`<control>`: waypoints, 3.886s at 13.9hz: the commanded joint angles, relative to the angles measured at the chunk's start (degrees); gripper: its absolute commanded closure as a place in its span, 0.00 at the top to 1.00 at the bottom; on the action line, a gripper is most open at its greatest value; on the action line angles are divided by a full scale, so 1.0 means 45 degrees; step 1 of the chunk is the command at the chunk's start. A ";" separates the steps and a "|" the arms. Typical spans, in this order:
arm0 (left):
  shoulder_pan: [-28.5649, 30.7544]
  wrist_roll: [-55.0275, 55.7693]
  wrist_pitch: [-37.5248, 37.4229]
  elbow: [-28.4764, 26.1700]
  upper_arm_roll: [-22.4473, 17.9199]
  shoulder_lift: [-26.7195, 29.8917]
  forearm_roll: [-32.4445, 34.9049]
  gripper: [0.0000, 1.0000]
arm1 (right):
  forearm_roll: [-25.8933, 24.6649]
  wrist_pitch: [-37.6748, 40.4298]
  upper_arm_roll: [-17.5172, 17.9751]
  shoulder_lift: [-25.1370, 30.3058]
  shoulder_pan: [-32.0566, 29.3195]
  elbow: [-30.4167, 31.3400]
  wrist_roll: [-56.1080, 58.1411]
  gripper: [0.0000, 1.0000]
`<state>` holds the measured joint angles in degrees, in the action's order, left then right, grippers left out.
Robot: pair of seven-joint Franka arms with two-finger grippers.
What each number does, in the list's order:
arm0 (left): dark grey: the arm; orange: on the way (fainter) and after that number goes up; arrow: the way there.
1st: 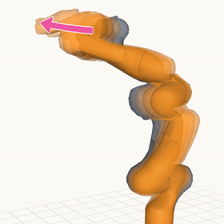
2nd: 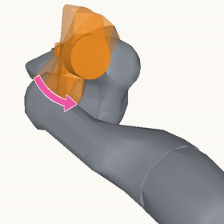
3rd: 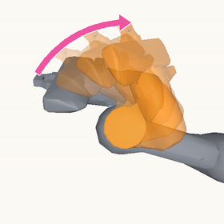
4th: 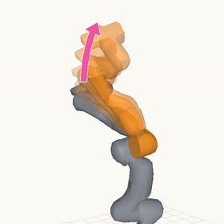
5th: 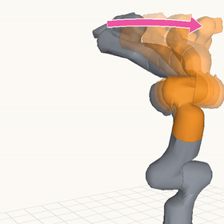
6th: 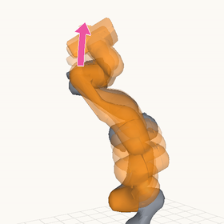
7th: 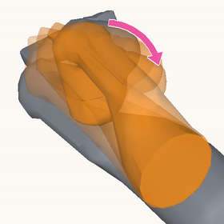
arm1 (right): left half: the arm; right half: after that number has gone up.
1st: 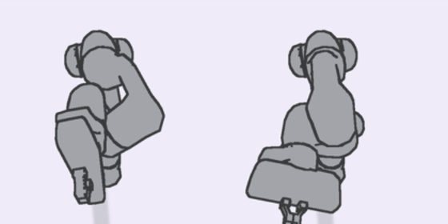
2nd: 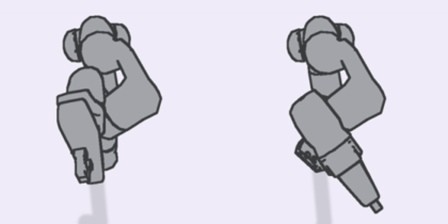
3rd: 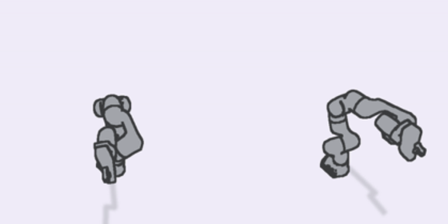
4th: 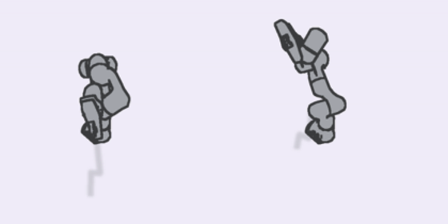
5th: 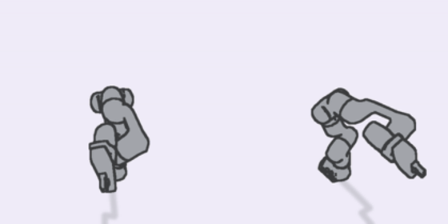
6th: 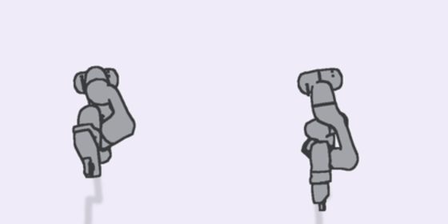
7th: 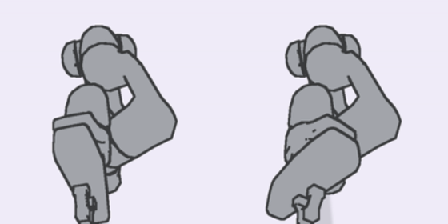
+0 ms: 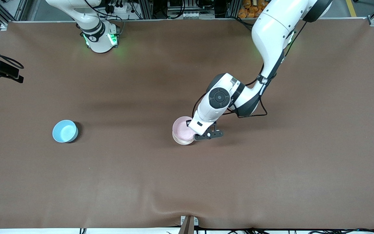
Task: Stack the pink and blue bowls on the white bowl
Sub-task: 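Carry the pink bowl over the white bowl with the left gripper, then lower the pink bowl into the white bowl and open the left gripper, then withdraw the left gripper while the right gripper reaches the blue bowl, then lower the right gripper onto the blue bowl rim and grasp it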
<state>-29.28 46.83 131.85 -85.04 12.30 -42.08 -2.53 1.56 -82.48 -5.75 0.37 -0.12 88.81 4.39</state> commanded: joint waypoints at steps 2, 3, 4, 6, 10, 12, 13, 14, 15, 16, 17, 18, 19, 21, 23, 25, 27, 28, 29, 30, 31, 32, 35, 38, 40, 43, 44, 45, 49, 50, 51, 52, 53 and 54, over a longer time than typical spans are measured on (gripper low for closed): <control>-0.0036 -0.0171 0.0503 -0.0477 -0.0038 0.0328 -0.0140 0.00 | 0.0162 0.0107 0.0028 -0.0024 -0.0090 -0.0184 -0.0019 1.00; -0.0036 -0.0191 0.0544 -0.0496 -0.0038 0.0270 -0.0140 0.00 | 0.0162 0.0107 0.0028 -0.0005 -0.0090 -0.0184 -0.0019 1.00; -0.0017 -0.0210 0.0602 -0.0477 -0.0038 0.0154 -0.0140 0.00 | 0.0162 0.0107 0.0028 -0.0005 -0.0090 -0.0184 -0.0019 1.00; 0.0003 -0.0210 0.0817 -0.0419 -0.0058 -0.0003 -0.0140 0.02 | 0.0162 0.0107 0.0028 -0.0005 -0.0090 -0.0184 -0.0019 1.00; 0.0022 -0.0094 0.0837 -0.0340 -0.0116 -0.0082 -0.0316 0.60 | 0.0161 0.0107 0.0028 -0.0005 -0.0109 -0.0204 -0.0019 1.00; 0.0275 -0.0113 0.0837 -0.0321 -0.0116 -0.0024 -0.0510 1.00 | 0.0162 0.0107 0.0028 -0.0005 -0.0109 -0.0204 -0.0019 1.00; 0.0295 -0.0113 0.0818 -0.0301 -0.0136 0.0054 -0.0511 1.00 | 0.0162 0.0107 0.0028 -0.0005 -0.0109 -0.0204 -0.0019 1.00; 0.0296 -0.0016 0.0818 -0.0185 -0.0117 0.0113 -0.0473 1.00 | 0.0142 0.0107 0.0028 -0.0005 -0.0109 -0.0204 -0.0019 1.00; 0.0334 0.0024 0.0779 -0.0126 -0.0116 0.0172 -0.0453 1.00 | 0.0142 0.0107 0.0028 -0.0005 -0.0109 -0.0204 -0.0019 1.00; 0.0373 0.0024 0.0682 -0.0125 -0.0155 0.0288 -0.0356 1.00 | 0.0123 0.0126 0.0028 -0.0005 -0.0109 -0.0204 -0.0019 1.00; 0.0470 0.0024 0.0488 -0.0164 -0.0291 0.0579 -0.0278 1.00 | 0.0103 0.0126 0.0028 -0.0005 -0.0109 -0.0223 0.0000 1.00; 0.0645 -0.0034 0.0118 -0.0164 -0.0486 0.0872 -0.0277 1.00 | 0.0084 0.0126 0.0028 -0.0005 -0.0109 -0.0224 0.0039 1.00; 0.0899 -0.0073 -0.0330 -0.0145 -0.0642 0.1243 -0.0258 1.00 | 0.0084 0.0126 0.0009 -0.0005 -0.0128 -0.0243 0.0039 1.00; 0.1620 -0.0326 -0.0937 -0.0145 -0.0703 0.1810 0.0654 1.00 | 0.0045 0.0126 0.0009 -0.0005 -0.0148 -0.0282 0.0059 1.00; 0.2323 -0.1007 -0.1407 -0.0145 -0.0703 0.2241 0.1478 1.00 | 0.0102 0.0107 0.0009 -0.0044 -0.0187 -0.0263 0.0039 1.00; 0.3143 -0.2274 -0.1526 -0.0145 -0.0664 0.2457 0.1559 1.00 | 0.0181 0.0107 0.0009 -0.0607 -0.0129 -0.0282 0.0000 1.00; 0.3866 -0.3602 -0.1759 -0.0145 -0.0663 0.2632 0.1578 1.00 | 0.0201 0.0146 0.0048 -0.1193 0.0046 -0.0263 -0.0058 1.00; 0.4218 -0.4247 -0.1818 -0.0145 -0.0663 0.2691 0.1579 1.00 | 0.0259 0.0146 0.0067 -0.1525 0.0105 -0.0263 -0.0058 1.00; 0.4569 -0.4949 -0.2012 -0.0145 -0.0702 0.2808 0.1579 1.00 | 0.0491 0.0107 0.0087 -0.1857 0.0241 -0.0282 -0.0058 1.00; 0.5172 -0.5962 -0.2111 -0.0126 -0.0606 0.2867 0.1579 1.00 | 0.0571 0.0145 0.0068 -0.2073 0.0417 -0.0282 -0.0155 1.00; 0.5778 -0.7035 -0.2189 -0.0106 -0.0527 0.3022 0.1579 1.00 | 0.0610 0.0030 0.0067 -0.2210 0.0380 -0.0282 -0.0175 1.00; 0.6248 -0.7916 -0.2287 -0.0106 -0.0449 0.3101 0.1559 1.00 | 0.0611 -0.0107 0.0067 -0.3043 0.0341 -0.0301 -0.0002 1.00; 0.7306 -1.0087 -0.3299 -0.0125 -0.0351 0.3996 0.1404 1.00 | 0.0572 -0.0186 0.0068 -0.4201 0.0554 -0.0360 0.0000 1.00; 0.7172 -1.0191 -0.5600 -0.0106 -0.0759 0.5460 0.1364 1.00 | 0.0552 -0.1488 0.0068 -0.5390 0.0477 -0.0905 -0.0058 1.00; 0.6549 -1.0172 -0.7221 -0.0106 -0.1499 0.6671 0.1364 1.00 | 0.0591 -0.3399 0.0067 -0.6484 0.0167 -0.1043 0.0019 1.00; 0.5512 -1.0308 -0.9002 -0.0106 -0.2692 0.8059 0.1364 1.00 | 0.0630 -0.5981 0.0067 -0.7871 -0.0381 -0.0985 0.1263 1.00; 0.5568 -1.0308 -0.9277 -0.0106 -0.2694 0.8314 0.1383 1.00 | 0.0630 -0.6393 0.0067 -0.8301 -0.0730 -0.0947 0.1966 1.00; 0.5646 -1.0347 -0.9589 -0.0144 -0.2695 0.8587 0.1364 1.00 | 0.0630 -0.6707 0.0067 -0.8654 -0.0947 -0.0927 0.2360 1.00; 0.6056 -1.0854 -0.9807 -0.0164 -0.2890 0.9254 0.1461 1.00 | 0.0611 -0.8366 0.0067 -0.9631 -0.1338 -0.0907 0.3062 1.00; 0.6173 -1.0874 -0.9788 -0.0164 -0.2890 0.9215 0.1500 1.00 | 0.0630 -0.8505 0.0067 -0.9750 -0.1572 -0.0907 0.3569 1.00; 0.6233 -1.0874 -0.9730 -0.0145 -0.2870 0.9138 0.1597 1.00 | 0.0669 -0.8507 0.0087 -0.9770 -0.1845 -0.0888 0.3903 1.00; 0.6310 -1.0855 -0.9710 -0.0126 -0.2812 0.9137 0.1637 1.00 | 0.0708 -0.8468 0.0087 -0.9751 -0.1963 -0.0888 0.4235 1.00; 0.6427 -1.0855 -0.9729 -0.0145 -0.2773 0.9234 0.1618 1.00 | 0.0728 -0.8371 0.0087 -0.9731 -0.2139 -0.0888 0.4645 1.00; 0.6486 -1.0874 -0.9749 -0.0164 -0.2734 0.9254 0.1598 1.00 | 0.0728 -0.8177 0.0087 -0.9712 -0.2372 -0.0830 0.4997 1.00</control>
<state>-0.81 -1.24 88.10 -84.65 -0.77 -1.84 3.43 3.58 -120.65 -6.08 -42.92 -8.33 86.42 22.60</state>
